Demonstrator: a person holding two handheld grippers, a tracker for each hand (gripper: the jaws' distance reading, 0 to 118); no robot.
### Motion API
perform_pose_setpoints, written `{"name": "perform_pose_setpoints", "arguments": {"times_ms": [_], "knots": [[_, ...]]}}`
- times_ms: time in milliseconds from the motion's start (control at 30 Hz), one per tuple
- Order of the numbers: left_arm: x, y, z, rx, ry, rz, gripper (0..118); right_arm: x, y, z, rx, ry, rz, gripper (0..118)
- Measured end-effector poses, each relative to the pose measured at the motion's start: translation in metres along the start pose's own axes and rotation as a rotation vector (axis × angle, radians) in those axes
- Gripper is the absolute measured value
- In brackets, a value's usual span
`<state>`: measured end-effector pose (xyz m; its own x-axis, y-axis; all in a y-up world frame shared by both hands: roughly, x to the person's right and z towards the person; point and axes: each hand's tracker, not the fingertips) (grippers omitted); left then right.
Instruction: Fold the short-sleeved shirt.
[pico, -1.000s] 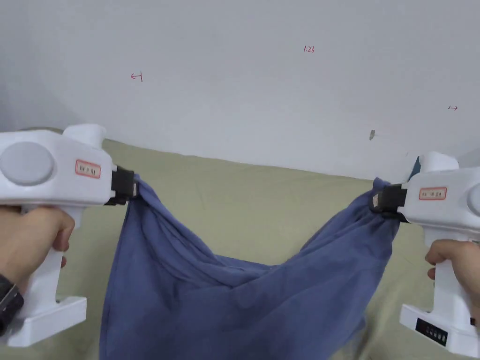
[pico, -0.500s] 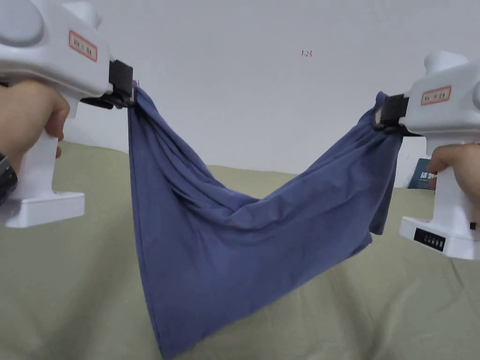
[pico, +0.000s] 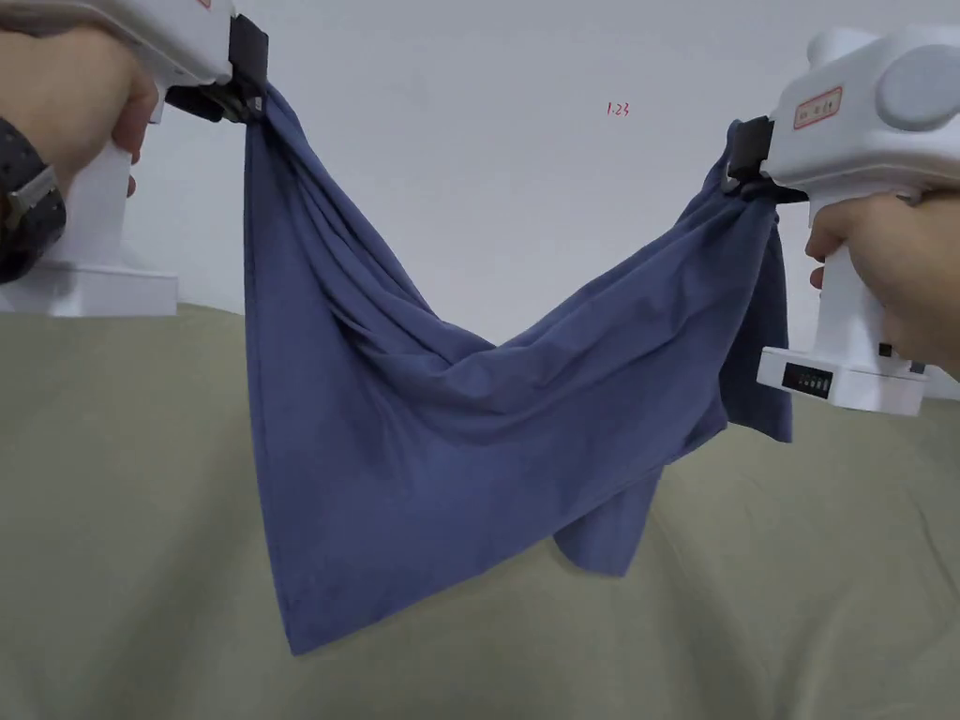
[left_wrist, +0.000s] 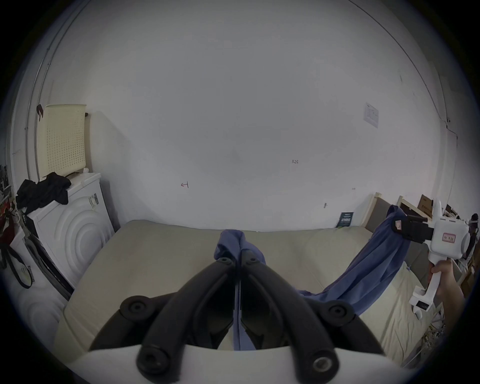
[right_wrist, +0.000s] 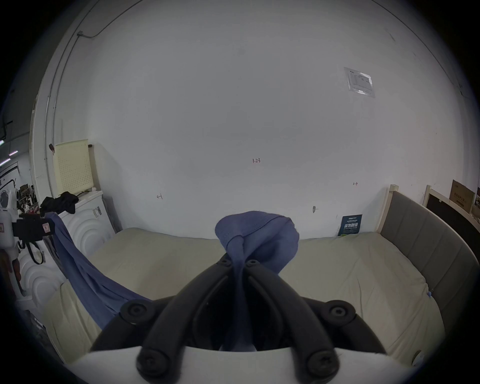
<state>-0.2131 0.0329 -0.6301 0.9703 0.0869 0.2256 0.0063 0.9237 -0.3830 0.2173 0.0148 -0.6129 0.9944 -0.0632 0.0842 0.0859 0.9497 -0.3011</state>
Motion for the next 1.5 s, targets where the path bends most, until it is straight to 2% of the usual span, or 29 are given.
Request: {"name": "perform_pose_setpoints", "arguments": {"times_ms": [167,367,633,933,1133,1500], "knots": [[0.0,0.018,-0.016,0.026,0.025,0.028,2,0.0,0.002,-0.03,0.015,-0.009,-0.002,4],[0.003,0.032,-0.044,0.045,0.039,-0.025,2,0.001,0.005,-0.056,0.03,-0.011,-0.011,4],[-0.001,0.007,-0.077,0.013,0.047,-0.029,2,0.002,-0.015,-0.069,0.005,-0.014,0.002,4],[-0.009,-0.085,-0.086,-0.057,0.015,-0.051,2,0.02,-0.095,-0.063,-0.071,0.008,-0.025,4],[-0.021,-0.147,-0.08,-0.143,-0.025,-0.012,2,0.026,-0.15,-0.037,-0.13,0.024,-0.003,4],[-0.024,-0.286,-0.048,-0.336,-0.038,0.117,2,0.055,-0.273,-0.018,-0.326,-0.034,-0.11,4]]}}
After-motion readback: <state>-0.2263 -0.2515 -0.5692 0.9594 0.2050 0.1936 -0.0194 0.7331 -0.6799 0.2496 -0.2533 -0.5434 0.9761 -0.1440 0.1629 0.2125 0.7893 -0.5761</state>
